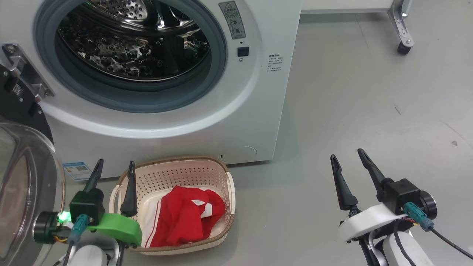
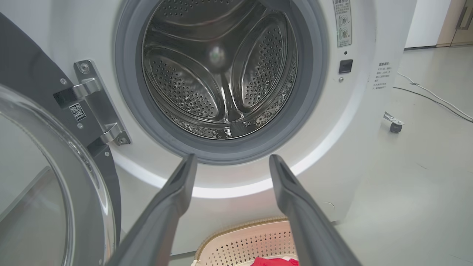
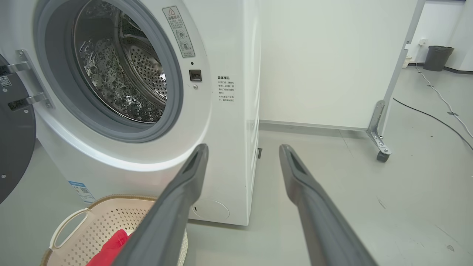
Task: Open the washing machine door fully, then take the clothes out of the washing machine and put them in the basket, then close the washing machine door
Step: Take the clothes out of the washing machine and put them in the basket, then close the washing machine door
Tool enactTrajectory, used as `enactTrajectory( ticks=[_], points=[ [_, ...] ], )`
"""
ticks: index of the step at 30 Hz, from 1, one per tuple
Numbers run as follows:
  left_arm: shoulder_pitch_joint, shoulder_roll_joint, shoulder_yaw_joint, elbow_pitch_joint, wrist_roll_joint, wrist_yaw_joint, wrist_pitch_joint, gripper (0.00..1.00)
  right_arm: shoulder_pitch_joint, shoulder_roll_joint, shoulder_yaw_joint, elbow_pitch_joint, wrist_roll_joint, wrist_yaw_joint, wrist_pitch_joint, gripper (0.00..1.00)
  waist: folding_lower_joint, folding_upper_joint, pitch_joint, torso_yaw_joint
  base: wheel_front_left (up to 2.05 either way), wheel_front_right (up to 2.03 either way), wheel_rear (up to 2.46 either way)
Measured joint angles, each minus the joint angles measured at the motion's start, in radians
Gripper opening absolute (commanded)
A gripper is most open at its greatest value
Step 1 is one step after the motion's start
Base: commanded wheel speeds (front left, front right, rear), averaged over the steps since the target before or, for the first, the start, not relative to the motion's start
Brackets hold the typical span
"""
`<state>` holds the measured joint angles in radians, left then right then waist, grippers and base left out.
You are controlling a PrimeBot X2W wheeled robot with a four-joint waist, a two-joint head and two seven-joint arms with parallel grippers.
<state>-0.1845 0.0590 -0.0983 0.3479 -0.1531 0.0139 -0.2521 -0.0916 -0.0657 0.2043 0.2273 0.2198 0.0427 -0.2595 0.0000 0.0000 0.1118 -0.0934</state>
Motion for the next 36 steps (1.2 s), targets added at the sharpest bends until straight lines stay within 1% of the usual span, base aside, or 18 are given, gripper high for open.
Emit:
enactTrajectory(
  ticks=[7, 8, 14, 36],
  points=[
    [0.105, 0.0, -0.012, -0.04, 0.01, 0.01, 0.0, 1.0, 0.046, 0.001, -0.002, 0.009, -0.002, 0.0, 0.0, 1.0, 0.0, 0.0, -0.06, 0.013, 0.0, 0.0, 0.0],
    [0.132, 0.0, -0.013, -0.053, 0.01, 0.017, 0.0, 1.0, 0.055, 0.002, -0.002, 0.011, -0.003, 0.001, 0.0, 1.0, 0.0, 0.0, -0.074, 0.016, 0.0, 0.0, 0.0],
    [0.191, -0.001, -0.028, -0.089, 0.011, 0.018, 0.0, 1.0, 0.086, 0.003, -0.009, 0.012, -0.003, 0.002, 0.0, 1.0, 0.0, 0.0, -0.107, 0.019, 0.0, 0.0, 0.0],
    [0.277, 0.0, -0.044, -0.198, 0.011, 0.034, 0.006, 1.0, 0.097, 0.005, -0.014, 0.005, -0.029, 0.018, 0.0, 1.0, 0.0, 0.0, -0.119, 0.009, 0.0, 0.0, 0.0]
  ],
)
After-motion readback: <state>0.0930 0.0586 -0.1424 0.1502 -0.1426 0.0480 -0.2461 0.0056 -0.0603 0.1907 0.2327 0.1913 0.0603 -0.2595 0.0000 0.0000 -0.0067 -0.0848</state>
